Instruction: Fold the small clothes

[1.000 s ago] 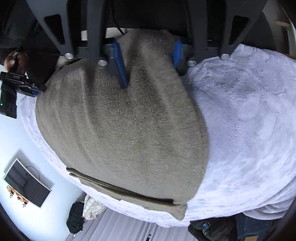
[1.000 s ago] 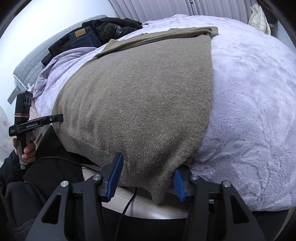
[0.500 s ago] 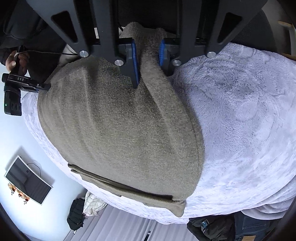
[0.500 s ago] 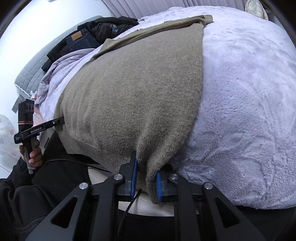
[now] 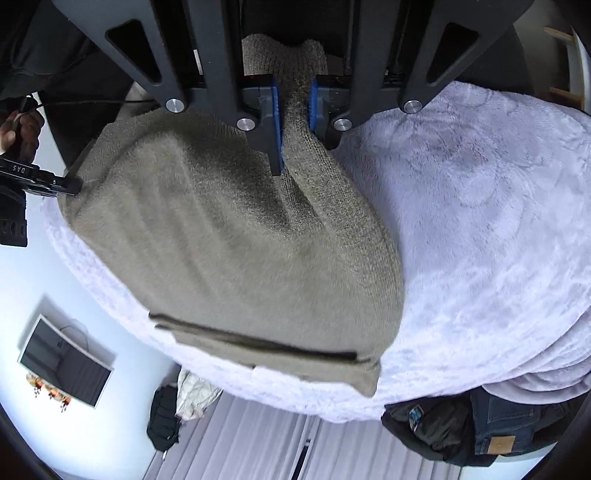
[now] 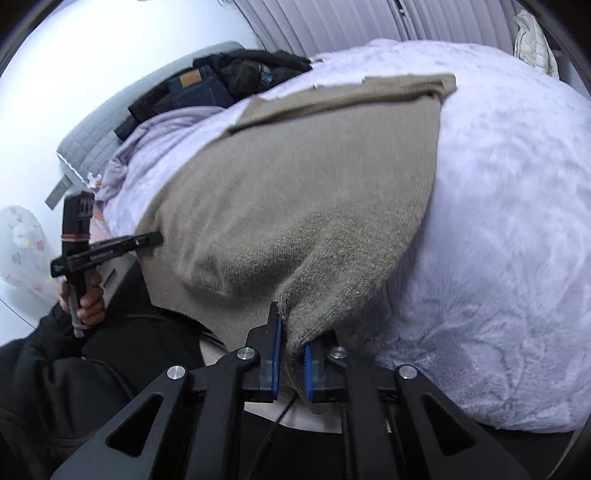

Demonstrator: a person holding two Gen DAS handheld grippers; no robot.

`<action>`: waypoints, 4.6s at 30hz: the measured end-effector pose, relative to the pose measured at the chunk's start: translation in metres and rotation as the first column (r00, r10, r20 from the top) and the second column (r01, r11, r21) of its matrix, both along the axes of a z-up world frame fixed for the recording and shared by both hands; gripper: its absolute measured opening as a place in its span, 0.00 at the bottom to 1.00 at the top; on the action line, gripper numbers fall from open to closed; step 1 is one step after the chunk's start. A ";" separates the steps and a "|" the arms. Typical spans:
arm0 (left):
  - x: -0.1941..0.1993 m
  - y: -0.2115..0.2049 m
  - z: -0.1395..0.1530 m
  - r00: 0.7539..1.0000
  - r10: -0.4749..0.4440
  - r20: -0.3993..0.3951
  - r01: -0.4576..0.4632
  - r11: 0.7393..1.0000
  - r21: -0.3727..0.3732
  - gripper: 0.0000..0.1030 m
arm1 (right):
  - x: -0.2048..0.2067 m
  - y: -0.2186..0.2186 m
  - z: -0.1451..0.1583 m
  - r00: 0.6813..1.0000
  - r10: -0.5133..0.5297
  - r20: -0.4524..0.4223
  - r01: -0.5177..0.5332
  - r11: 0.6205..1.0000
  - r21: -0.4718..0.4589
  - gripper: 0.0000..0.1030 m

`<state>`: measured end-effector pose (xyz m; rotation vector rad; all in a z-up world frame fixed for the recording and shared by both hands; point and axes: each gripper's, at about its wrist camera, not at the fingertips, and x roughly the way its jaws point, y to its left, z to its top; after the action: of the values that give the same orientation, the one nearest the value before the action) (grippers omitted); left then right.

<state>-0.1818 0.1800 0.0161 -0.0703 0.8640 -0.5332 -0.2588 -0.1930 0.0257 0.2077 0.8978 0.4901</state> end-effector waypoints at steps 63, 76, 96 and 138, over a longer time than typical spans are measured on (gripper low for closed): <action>0.359 -0.071 0.015 0.883 0.162 -0.441 -0.210 0.976 -0.062 0.12 | 0.357 -0.099 0.019 0.907 -0.267 -0.326 0.361 0.890 0.277 0.21; 0.291 -0.072 0.033 0.933 0.088 -0.349 -0.120 0.990 -0.073 0.95 | 0.311 -0.085 0.024 0.951 -0.175 -0.255 0.241 0.936 0.257 0.52; 0.330 -0.094 0.071 0.955 0.050 -0.292 -0.076 0.994 -0.078 0.11 | 0.320 -0.074 0.063 0.972 -0.212 -0.102 0.230 0.944 0.236 0.07; 0.413 -0.134 0.003 0.983 0.073 -0.167 -0.028 0.965 0.261 1.00 | 0.425 -0.031 0.017 0.930 -0.362 -0.060 0.307 0.859 -0.410 0.81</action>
<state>0.2317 0.0456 0.0189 0.0996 1.0951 -0.3661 0.1661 -0.2238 0.0425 0.0244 1.0493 -0.0391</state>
